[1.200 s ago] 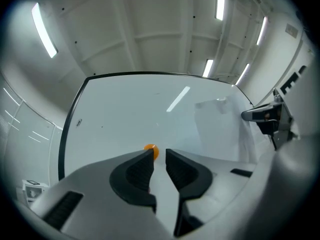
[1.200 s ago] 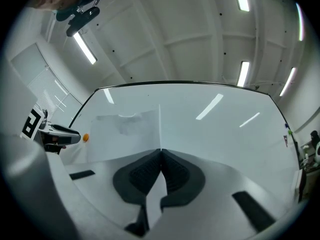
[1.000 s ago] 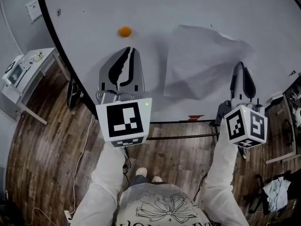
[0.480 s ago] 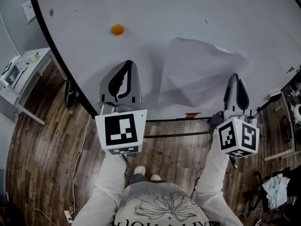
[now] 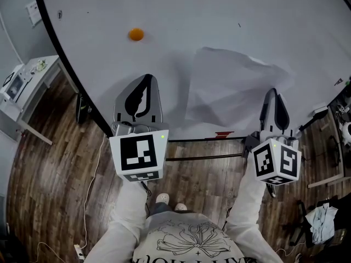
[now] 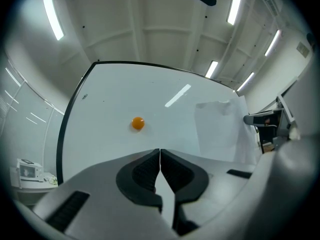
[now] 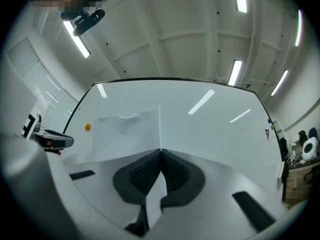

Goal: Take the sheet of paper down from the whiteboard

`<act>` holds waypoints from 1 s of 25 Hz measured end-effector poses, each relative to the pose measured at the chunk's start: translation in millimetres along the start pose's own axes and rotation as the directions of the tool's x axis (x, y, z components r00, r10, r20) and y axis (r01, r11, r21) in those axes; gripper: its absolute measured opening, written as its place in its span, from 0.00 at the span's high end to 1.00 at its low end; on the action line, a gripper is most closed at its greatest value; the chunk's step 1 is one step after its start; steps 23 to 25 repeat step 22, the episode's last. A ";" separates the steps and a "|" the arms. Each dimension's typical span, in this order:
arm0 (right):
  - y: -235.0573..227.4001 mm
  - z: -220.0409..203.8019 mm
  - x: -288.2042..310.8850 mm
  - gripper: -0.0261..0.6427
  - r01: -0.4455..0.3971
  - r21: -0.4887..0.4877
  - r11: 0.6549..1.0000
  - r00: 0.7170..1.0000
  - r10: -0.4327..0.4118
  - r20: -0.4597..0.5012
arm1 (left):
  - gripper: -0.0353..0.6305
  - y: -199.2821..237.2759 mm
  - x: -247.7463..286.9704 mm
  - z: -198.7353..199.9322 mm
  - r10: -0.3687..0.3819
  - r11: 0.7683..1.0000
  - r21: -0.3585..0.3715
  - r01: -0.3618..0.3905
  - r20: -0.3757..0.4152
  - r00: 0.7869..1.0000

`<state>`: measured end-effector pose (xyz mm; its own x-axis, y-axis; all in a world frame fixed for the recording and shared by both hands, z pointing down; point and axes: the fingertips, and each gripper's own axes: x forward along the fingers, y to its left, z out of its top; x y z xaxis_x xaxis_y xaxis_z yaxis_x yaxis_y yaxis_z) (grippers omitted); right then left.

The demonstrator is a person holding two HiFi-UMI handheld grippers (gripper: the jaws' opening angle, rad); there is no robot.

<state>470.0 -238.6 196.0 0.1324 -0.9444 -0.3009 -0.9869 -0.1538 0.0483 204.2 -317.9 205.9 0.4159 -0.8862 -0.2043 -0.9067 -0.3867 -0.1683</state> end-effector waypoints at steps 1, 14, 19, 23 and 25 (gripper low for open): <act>0.0 0.1 0.1 0.96 0.000 0.001 1.000 1.000 0.000 0.001 | 0.94 0.6 -0.4 0.4 0.002 1.000 0.000 -0.002 0.001 1.000; 6.6 -7.0 6.4 0.96 -0.022 0.012 1.000 1.000 0.022 -0.013 | 0.94 3.8 -0.8 4.5 0.014 1.000 0.008 -0.014 0.010 1.000; 8.6 -8.4 6.4 0.96 -0.026 0.014 1.000 1.000 0.026 -0.015 | 0.93 4.5 -1.7 4.4 0.014 1.000 0.012 -0.015 0.011 1.000; 9.9 -6.6 6.8 0.96 -0.030 0.012 0.999 1.000 0.030 -0.011 | 0.94 4.8 -2.7 4.9 0.013 1.000 0.005 -0.013 0.014 1.000; 9.9 -6.6 6.8 0.96 -0.030 0.012 0.999 1.000 0.030 -0.011 | 0.94 4.8 -2.7 4.9 0.013 1.000 0.005 -0.013 0.014 1.000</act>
